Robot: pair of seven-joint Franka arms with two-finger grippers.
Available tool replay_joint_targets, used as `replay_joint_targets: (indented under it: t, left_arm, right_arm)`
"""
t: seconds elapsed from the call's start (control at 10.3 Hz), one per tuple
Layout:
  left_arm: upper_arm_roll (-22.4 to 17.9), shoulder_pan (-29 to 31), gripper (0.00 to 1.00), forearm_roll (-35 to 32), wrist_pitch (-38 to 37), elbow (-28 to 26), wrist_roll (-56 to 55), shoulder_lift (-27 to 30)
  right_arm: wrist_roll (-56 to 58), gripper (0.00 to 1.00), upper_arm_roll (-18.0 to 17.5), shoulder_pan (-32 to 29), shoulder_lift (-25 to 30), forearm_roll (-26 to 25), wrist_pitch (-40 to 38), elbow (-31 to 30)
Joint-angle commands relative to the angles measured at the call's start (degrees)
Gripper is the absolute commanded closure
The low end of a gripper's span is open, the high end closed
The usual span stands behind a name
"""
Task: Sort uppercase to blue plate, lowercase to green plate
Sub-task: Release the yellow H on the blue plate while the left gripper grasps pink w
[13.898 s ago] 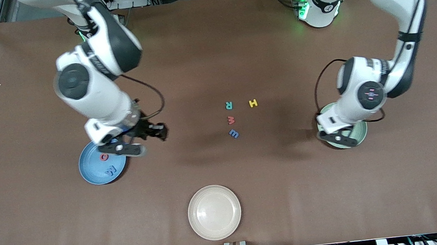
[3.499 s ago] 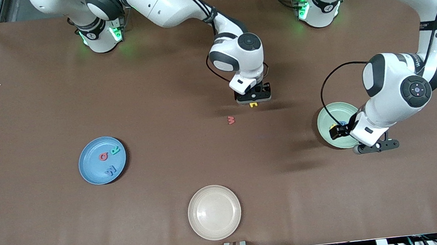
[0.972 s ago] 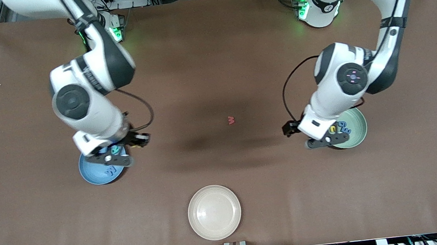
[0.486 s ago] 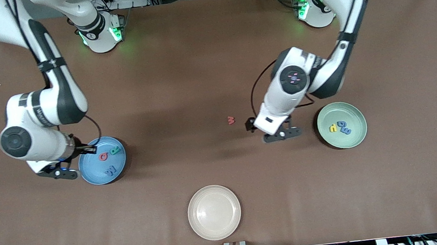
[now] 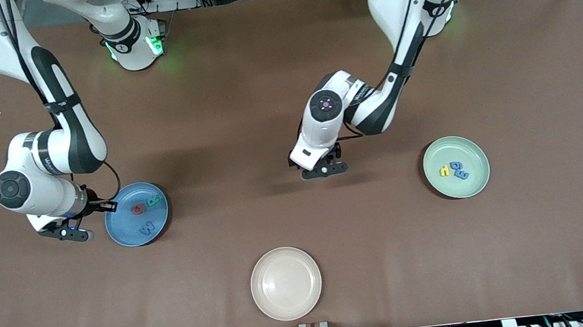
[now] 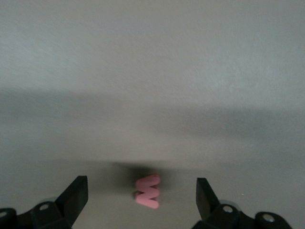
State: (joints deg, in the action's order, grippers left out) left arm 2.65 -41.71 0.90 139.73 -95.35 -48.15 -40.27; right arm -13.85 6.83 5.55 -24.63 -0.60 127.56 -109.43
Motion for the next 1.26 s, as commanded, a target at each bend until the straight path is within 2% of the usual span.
replay_joint_targets:
  t: [0.0,0.1,0.19,0.29,0.49,0.78,1.17]
  left_arm:
    - [-2.48,-2.76,0.0,-0.63,-0.16,2.45,-1.24,-2.0]
    - [-2.48,-2.93,0.0,-0.81,-0.16,2.28,-1.33,-2.26]
    - [-2.48,-3.37,0.02,-0.9,-0.16,2.1,-1.33,-2.35]
    - [-2.65,-3.37,0.02,-1.25,-0.34,1.75,-1.24,-2.35]
    - [-2.65,-3.11,0.05,-3.09,-0.51,1.22,-1.42,-2.35]
    - [-2.56,-3.2,0.2,-3.89,-0.51,0.69,-1.42,-2.26]
    - [-2.39,-3.37,0.3,-3.89,-0.95,0.26,-1.68,-2.35]
  right_arm:
    - [-0.39,0.63,-0.33,-0.1,0.64,1.04,0.23,0.09]
    - [-0.13,0.42,-0.33,-0.1,0.81,1.12,0.23,0.36]
    - [0.14,0.06,-0.42,-0.1,1.42,1.12,0.15,0.53]
    - [0.23,0.0,-0.42,-0.02,2.3,1.12,-0.29,1.14]
    - [0.14,0.0,-0.51,0.25,5.19,1.12,-0.56,1.68]
    - [0.14,0.0,-0.51,0.33,9.24,1.12,-0.91,2.29]
    - [0.23,0.0,-0.59,0.34,14.86,1.21,-8.89,4.31]
